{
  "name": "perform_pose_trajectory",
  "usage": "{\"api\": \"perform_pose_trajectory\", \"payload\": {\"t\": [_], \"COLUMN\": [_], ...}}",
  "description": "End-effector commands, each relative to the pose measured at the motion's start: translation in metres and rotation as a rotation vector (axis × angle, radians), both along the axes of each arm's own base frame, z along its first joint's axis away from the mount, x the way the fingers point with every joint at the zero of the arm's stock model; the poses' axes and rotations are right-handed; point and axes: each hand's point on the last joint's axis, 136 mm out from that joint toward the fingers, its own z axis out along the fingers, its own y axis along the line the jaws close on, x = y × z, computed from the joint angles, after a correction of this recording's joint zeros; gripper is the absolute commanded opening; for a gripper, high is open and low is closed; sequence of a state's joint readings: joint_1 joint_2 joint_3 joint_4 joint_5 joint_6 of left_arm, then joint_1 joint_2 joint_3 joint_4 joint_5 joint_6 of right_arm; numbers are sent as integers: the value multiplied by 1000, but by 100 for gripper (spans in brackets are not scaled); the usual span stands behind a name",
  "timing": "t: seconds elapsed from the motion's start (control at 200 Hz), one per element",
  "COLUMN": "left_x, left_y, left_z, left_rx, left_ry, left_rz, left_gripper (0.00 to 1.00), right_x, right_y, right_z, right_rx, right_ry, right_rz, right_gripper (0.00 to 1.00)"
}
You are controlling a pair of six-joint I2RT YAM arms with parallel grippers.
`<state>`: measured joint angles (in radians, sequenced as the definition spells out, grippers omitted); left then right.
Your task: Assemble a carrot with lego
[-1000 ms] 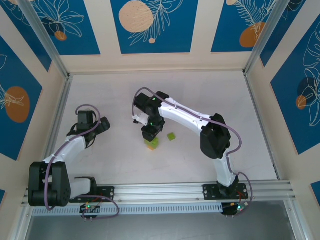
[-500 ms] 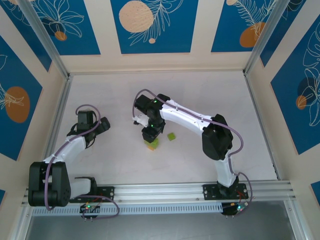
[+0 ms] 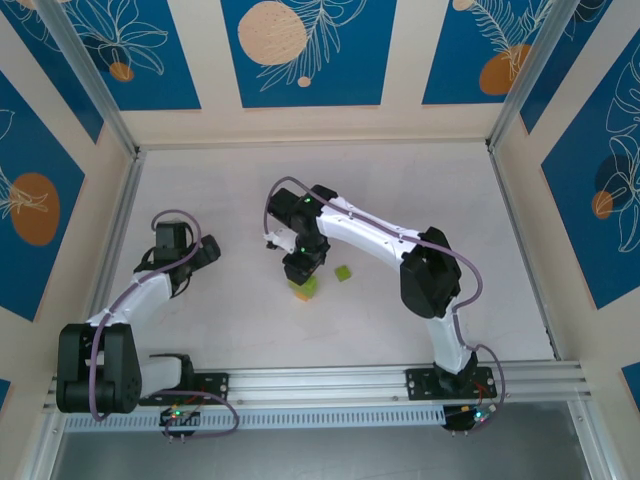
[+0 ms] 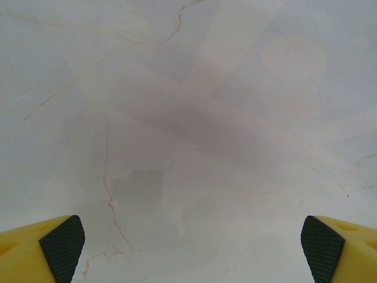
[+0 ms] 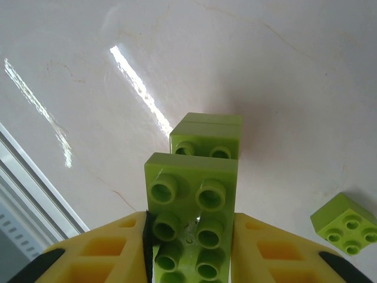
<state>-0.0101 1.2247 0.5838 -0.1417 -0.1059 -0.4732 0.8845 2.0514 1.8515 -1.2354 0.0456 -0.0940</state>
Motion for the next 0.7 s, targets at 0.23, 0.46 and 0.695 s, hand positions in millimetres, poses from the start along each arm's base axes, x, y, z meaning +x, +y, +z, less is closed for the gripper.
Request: {"api": "perform_pose_trajectory", "payload": {"t": [0.23,0.46,0.695], "left_x": [-1,-1,-1], "left_y": [6,7,6], "left_z": [2,1,1], "left_rx": [-8,-5,-8], "left_ry": [-12,-8,-7], "left_rz": [28,29,26], "left_gripper": [97,97,97], "right_x": [-24,-48,-66], "right_y": [6,23,13], "right_z": [20,43,25], "right_rx": [41,105,33], "right_ry": [-24,-24,33], "right_rz": [283,405,446], "right_gripper": [35,35,36]}}
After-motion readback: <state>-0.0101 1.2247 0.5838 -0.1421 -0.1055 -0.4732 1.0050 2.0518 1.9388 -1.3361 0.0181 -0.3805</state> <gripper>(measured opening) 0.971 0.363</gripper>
